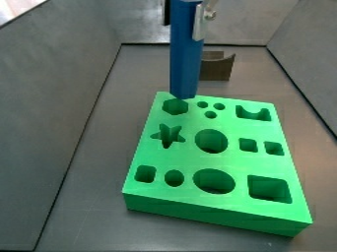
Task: Pick up the hexagon object. Move up. Place the hexagon object on the fixture. Regrasp the hexagon object. Move to above the board. Insert the hexagon object.
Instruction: Insert the hexagon object.
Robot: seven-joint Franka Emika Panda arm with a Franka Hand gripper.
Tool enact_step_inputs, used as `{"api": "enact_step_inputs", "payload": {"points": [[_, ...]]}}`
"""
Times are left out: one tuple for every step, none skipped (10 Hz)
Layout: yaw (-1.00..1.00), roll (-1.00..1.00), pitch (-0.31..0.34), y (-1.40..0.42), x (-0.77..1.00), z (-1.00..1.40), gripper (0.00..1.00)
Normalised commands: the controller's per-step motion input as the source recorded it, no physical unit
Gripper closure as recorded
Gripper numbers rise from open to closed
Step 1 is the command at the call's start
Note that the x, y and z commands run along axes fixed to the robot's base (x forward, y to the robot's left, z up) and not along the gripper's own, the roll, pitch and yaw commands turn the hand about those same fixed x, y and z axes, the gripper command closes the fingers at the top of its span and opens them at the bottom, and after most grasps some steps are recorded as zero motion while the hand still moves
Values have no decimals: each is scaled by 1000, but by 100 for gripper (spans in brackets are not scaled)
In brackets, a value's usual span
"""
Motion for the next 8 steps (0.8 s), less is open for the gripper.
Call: {"api": "enact_step_inputs", "payload": {"points": [[-134, 34, 0, 0, -54, -360, 100], [-11, 0, 41, 20, 0, -160, 100], [0, 0, 10, 0, 0, -209, 100], [0, 0, 16, 34, 0, -251, 100], [0, 0, 0, 51, -60, -291, 100], [0, 0, 3, 54, 0, -329, 100], [0, 0, 0, 0, 0, -389, 100], [23, 99, 0, -100, -6, -520, 100]]}}
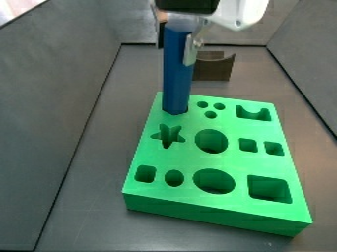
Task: Pick up the hexagon object. Move up. Place the hexagon object on the fixture. Regrasp the hexagon object. Move to above the board. Insert the hexagon object.
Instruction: Insert the hexagon object.
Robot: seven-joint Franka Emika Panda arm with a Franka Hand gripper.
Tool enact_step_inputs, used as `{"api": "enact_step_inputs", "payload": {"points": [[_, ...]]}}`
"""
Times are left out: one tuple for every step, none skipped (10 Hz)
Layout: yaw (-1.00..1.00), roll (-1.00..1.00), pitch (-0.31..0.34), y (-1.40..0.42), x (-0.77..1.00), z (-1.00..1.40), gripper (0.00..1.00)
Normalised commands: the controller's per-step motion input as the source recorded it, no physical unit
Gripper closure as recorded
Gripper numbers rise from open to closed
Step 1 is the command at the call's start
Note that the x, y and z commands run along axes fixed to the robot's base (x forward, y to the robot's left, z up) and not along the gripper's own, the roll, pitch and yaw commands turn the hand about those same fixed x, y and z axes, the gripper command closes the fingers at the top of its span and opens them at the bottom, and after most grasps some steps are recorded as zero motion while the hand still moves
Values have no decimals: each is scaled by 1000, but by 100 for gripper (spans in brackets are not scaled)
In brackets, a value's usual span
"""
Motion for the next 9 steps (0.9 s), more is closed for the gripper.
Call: {"api": "enact_step_inputs", "payload": {"points": [[14, 67, 0, -180, -89, -540, 100], [29, 14, 0, -174, -40, -543, 100], [34, 10, 0, -131, -3, -640, 100], [0, 0, 0, 0, 0, -826, 100], [-57, -46, 6, 151, 0, -843, 100], [-31, -143, 160, 397, 257, -737, 100], [0, -110, 281, 469, 557, -603, 100], [0, -103, 327, 460, 606, -520, 100], [0, -104, 339, 369, 571, -494, 100]]}}
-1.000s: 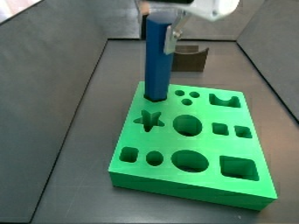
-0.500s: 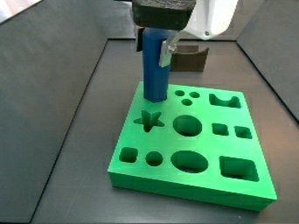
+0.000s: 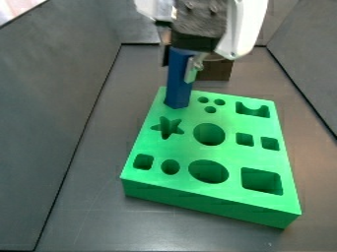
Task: Pick up the hexagon object. Move up. Place the hexagon object on the fixture. Regrasp the hexagon object. Move to above the board. Insert the hexagon object.
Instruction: Insert the hexagon object.
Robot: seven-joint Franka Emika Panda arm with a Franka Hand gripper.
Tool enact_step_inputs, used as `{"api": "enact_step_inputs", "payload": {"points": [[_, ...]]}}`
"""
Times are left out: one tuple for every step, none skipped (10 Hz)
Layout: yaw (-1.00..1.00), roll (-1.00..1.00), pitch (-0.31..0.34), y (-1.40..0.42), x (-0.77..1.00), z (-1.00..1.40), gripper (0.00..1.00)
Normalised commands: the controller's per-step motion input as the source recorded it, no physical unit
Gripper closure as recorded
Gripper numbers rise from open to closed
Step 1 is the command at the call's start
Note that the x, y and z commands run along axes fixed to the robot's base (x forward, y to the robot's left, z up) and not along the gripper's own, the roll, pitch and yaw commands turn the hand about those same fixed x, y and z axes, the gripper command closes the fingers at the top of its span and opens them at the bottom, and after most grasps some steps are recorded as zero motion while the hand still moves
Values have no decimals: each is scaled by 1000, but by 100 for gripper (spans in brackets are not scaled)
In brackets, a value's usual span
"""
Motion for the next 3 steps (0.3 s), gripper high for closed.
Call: {"api": "enact_step_inputs", "payload": {"points": [[71, -59, 300, 243, 411, -574, 100], [-49, -19, -49, 34, -60, 0, 100], [0, 0, 0, 0, 0, 0, 100]]}}
